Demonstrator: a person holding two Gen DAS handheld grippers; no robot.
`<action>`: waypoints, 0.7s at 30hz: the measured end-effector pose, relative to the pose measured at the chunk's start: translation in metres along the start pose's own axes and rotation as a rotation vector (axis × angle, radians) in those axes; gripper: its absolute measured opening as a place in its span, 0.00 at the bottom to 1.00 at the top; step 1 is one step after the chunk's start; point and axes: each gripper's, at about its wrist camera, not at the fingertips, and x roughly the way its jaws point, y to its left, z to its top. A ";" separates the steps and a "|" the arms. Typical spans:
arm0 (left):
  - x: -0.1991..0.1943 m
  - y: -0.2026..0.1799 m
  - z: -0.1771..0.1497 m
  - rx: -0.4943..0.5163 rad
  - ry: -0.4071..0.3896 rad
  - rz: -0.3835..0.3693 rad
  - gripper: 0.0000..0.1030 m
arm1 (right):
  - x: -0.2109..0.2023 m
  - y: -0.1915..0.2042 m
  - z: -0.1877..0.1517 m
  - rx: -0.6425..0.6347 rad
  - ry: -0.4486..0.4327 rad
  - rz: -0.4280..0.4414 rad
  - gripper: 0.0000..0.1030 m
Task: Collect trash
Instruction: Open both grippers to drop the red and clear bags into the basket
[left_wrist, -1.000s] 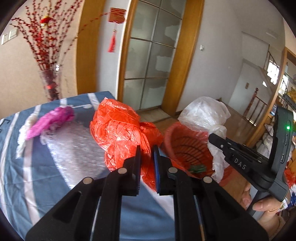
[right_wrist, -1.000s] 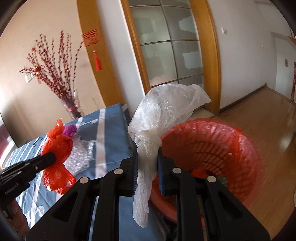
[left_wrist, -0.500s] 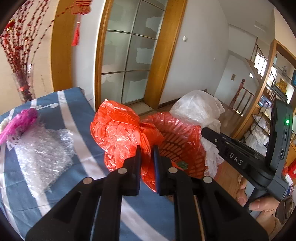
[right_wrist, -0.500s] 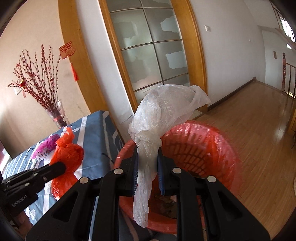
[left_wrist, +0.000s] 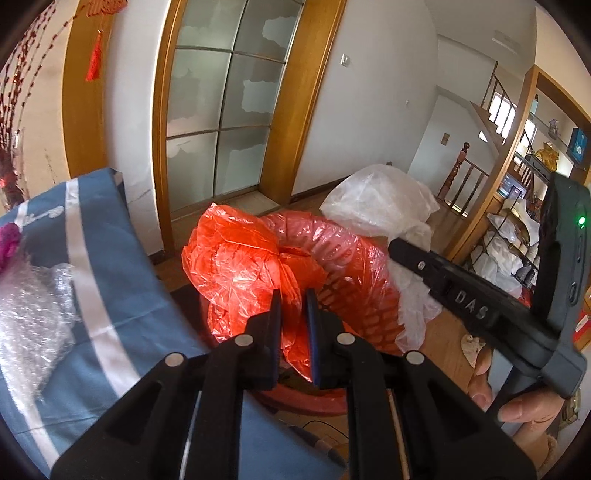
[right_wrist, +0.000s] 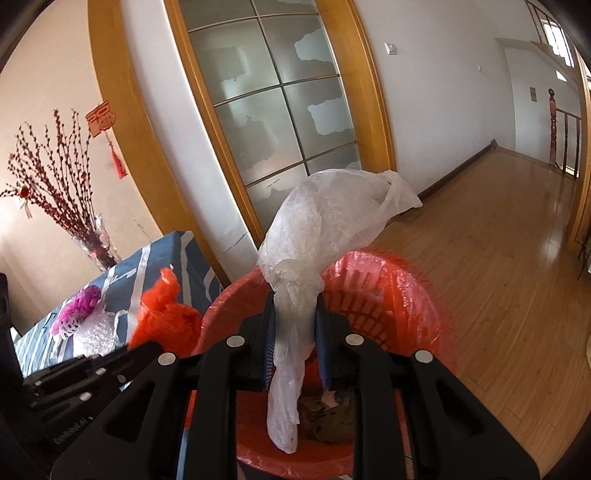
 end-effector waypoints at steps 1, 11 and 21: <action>0.005 0.001 0.000 -0.007 0.010 0.001 0.16 | 0.001 -0.004 0.001 0.014 0.002 0.001 0.25; 0.010 0.022 -0.009 -0.031 0.038 0.088 0.37 | 0.005 -0.015 -0.005 0.049 0.019 -0.023 0.39; -0.048 0.069 -0.023 -0.045 -0.044 0.266 0.47 | 0.004 0.030 -0.012 -0.075 0.016 0.004 0.39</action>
